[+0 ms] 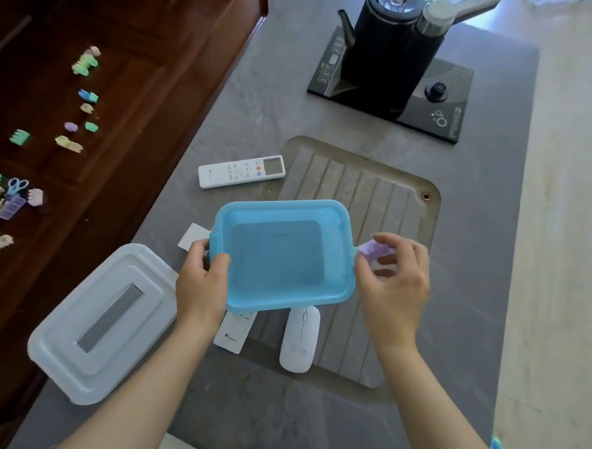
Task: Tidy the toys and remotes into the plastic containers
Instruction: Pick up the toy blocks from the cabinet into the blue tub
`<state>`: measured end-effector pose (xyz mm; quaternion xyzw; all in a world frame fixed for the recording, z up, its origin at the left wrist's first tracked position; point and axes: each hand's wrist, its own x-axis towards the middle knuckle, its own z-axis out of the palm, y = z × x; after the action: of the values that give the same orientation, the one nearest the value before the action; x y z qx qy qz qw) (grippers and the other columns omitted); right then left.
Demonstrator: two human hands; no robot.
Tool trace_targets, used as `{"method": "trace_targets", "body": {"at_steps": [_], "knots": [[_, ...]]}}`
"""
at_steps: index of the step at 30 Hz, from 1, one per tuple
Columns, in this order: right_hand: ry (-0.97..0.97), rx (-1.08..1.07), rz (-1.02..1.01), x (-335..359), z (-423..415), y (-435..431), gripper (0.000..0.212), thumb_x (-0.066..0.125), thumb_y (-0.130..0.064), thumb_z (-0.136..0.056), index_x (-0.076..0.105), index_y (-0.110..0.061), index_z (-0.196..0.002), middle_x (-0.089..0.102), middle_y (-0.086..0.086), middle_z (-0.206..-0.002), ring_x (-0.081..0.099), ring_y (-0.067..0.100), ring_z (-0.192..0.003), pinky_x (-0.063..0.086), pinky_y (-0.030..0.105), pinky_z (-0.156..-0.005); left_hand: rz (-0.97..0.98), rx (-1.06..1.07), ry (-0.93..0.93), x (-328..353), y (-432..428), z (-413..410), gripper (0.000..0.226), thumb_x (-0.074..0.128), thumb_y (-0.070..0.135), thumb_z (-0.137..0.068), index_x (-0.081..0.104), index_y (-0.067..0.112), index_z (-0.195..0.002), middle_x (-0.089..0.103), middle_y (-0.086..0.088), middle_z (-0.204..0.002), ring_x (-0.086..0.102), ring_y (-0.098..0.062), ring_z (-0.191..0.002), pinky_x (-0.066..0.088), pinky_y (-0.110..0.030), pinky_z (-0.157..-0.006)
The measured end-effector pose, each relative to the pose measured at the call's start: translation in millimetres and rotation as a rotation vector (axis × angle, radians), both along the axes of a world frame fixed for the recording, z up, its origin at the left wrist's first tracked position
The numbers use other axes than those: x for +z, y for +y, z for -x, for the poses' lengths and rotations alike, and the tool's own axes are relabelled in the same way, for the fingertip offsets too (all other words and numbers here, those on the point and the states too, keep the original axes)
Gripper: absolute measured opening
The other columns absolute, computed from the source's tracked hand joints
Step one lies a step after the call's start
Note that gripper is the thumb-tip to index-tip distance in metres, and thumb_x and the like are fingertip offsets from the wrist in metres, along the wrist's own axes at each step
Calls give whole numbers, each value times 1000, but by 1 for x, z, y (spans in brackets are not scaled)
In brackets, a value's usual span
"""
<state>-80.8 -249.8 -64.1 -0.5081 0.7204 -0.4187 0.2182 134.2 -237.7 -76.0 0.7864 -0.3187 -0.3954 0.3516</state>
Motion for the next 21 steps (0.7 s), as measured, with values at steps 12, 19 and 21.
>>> {"method": "trace_targets", "body": {"at_steps": [12, 19, 21], "knots": [[90, 5, -224, -29, 14, -41, 30, 56, -5, -85, 62, -17, -112, 49, 2, -125, 47, 21, -119, 43, 29, -89, -13, 11, -22, -1, 1, 5, 16, 47, 21, -90, 53, 35, -85, 62, 8, -84, 61, -14, -80, 53, -33, -61], [353, 488, -659, -84, 23, -30, 59, 58, -17, -87, 38, -27, -142, 24, 4, -155, 20, 26, -141, 42, 43, -98, -12, 22, -24, -2, 9, 4, 16, 47, 21, -89, 55, 34, -87, 63, 9, -85, 61, -13, -80, 53, -33, -62], [399, 496, -657, -88, 20, -24, 58, 62, -21, -83, 42, -28, -137, 36, 1, -146, 31, 25, -133, 48, 40, -85, -14, 8, -22, -3, 12, 4, 16, 48, 22, -89, 55, 37, -87, 63, 10, -85, 61, -11, -80, 54, -29, -60]]}}
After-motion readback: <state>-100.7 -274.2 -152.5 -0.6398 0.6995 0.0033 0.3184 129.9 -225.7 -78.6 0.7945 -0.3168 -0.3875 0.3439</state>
